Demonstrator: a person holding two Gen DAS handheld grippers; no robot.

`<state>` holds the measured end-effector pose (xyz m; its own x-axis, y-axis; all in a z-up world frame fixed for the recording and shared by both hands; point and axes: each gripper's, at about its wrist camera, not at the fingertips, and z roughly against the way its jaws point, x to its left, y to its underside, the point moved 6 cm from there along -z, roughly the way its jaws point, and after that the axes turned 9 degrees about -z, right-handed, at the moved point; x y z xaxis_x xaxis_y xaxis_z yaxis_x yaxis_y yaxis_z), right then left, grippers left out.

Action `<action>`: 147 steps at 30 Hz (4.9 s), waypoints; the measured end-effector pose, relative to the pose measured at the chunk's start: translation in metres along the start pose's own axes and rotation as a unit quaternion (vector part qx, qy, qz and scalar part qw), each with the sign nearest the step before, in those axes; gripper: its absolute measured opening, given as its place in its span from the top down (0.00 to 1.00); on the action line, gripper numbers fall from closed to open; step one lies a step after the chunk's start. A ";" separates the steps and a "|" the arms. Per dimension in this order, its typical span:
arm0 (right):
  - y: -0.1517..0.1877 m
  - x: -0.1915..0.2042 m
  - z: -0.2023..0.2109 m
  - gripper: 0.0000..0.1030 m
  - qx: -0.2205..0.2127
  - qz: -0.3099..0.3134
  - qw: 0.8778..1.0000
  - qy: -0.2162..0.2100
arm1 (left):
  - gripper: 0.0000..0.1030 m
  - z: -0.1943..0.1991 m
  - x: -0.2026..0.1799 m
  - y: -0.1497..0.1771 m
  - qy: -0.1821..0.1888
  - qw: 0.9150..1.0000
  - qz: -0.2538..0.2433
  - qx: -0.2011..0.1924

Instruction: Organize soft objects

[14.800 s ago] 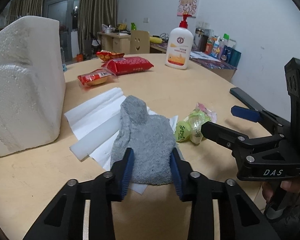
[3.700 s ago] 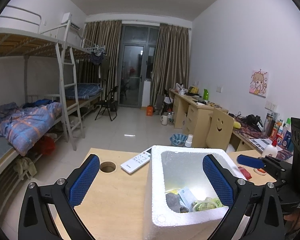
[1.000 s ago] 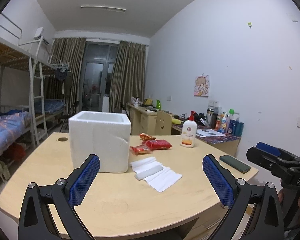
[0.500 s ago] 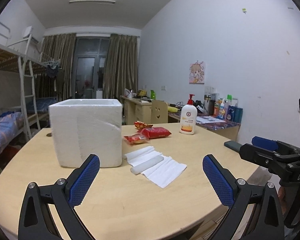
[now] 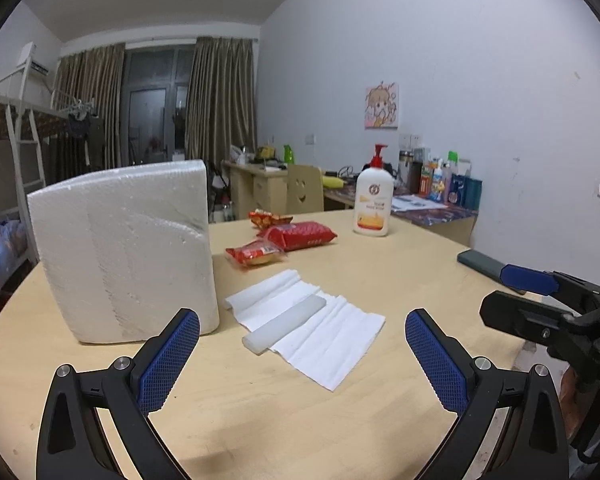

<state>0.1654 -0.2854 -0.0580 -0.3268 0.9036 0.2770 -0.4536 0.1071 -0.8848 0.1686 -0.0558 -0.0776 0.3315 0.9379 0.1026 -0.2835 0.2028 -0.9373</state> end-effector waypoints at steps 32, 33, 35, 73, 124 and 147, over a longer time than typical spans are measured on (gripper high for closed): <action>-0.001 -0.022 -0.057 0.00 0.063 -0.010 0.998 -0.025 | 0.29 -0.104 0.011 0.022 0.036 0.979 0.011 0.202; -0.002 -0.022 -0.057 0.00 0.063 -0.010 0.998 -0.025 | 0.29 -0.105 0.012 0.020 0.033 0.978 0.009 0.205; -0.003 -0.023 -0.058 0.00 0.063 -0.012 0.998 -0.028 | 0.29 -0.108 0.013 0.017 0.030 0.977 0.004 0.209; -0.006 -0.013 -0.074 0.00 0.077 -0.004 0.996 -0.037 | 0.74 -0.111 0.011 0.029 0.059 0.964 -0.046 0.256; 0.001 0.010 -0.079 0.00 0.101 0.020 0.994 -0.036 | 0.91 -0.062 0.026 0.019 0.068 0.977 -0.038 0.200; -0.003 0.020 -0.086 0.00 0.108 0.028 0.993 -0.024 | 0.44 -0.041 0.022 0.045 0.119 0.973 -0.046 0.192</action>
<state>0.2311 -0.2320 -0.0820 -0.3932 0.8847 0.2505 -0.5994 -0.0401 -0.7994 0.2001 -0.0375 -0.1310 0.5579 0.8279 0.0578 -0.5430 0.4169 -0.7289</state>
